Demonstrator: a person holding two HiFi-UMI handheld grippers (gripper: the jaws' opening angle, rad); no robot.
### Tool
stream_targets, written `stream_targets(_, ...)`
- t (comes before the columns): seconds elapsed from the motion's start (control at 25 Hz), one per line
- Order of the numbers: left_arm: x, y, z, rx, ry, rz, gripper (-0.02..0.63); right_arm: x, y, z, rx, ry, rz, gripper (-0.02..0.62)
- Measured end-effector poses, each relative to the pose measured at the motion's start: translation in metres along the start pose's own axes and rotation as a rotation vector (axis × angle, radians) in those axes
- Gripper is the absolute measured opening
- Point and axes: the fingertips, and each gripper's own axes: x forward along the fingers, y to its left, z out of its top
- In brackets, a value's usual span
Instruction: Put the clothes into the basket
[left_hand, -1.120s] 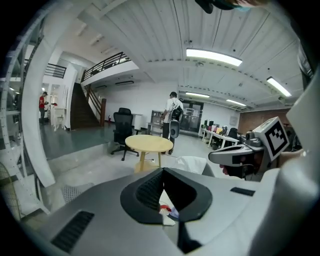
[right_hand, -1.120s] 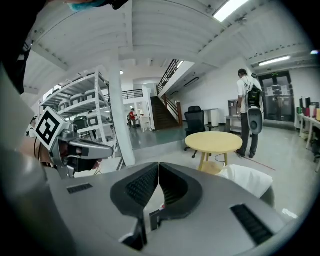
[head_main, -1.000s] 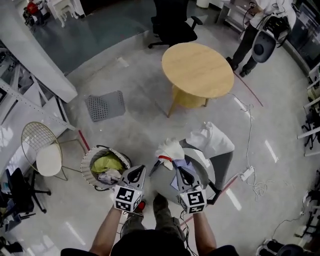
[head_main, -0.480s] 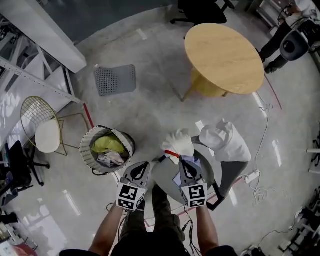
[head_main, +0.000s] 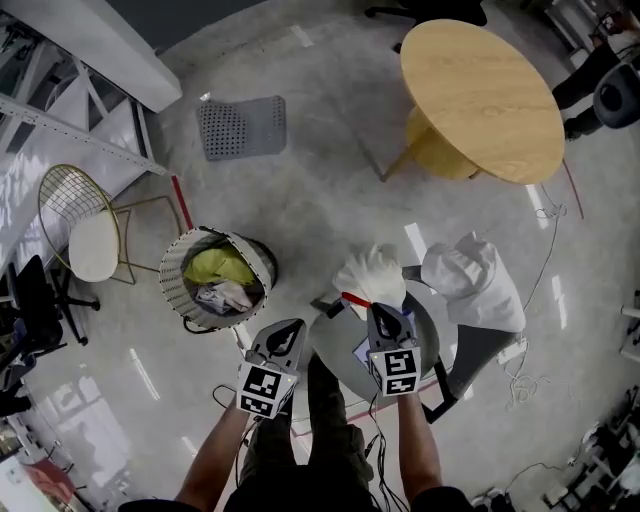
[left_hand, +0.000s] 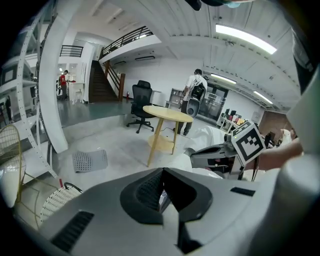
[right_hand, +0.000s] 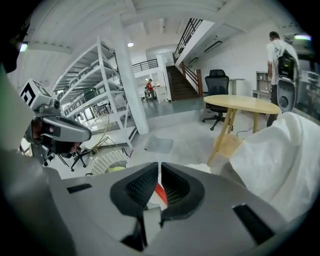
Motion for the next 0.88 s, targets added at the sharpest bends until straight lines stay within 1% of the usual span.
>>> stream_targets(0.16,0.002,0.004,-0.008,-0.029,0.012,0.005,0.006,0.01,-0.004,-0.009,-0.036,0.011,-0.019,0.031)
stream_targets(0.24,0.003,0.004,-0.011,-0.038,0.016,0.008,0.006,0.016,-0.004,-0.014,-0.038,0.023,-0.007,0.037)
stream_targets(0.28,0.003,0.004,-0.013,-0.039,0.019,0.011,0.006,0.02,-0.003,-0.017,-0.029,0.032,0.006,0.1)
stream_targets(0.32,0.003,0.005,-0.015,-0.04,0.023,0.014,0.006,0.024,-0.002,-0.02,-0.02,0.043,0.013,0.191)
stream_targets(0.4,0.003,0.006,-0.018,-0.044,0.029,0.019,0.006,0.032,-0.003,-0.024,-0.016,0.059,-0.005,0.244)
stream_targets(0.52,0.003,0.008,-0.024,-0.052,0.042,0.024,0.006,0.042,-0.007,-0.027,-0.019,0.079,-0.035,0.295)
stream_targets(0.68,0.005,0.009,-0.028,-0.056,0.05,0.033,0.008,0.055,-0.007,-0.04,-0.029,0.132,-0.026,0.327)
stream_targets(0.88,0.006,0.01,-0.034,-0.073,0.064,0.04,0.006,0.062,-0.012,-0.051,-0.059,0.165,-0.059,0.33)
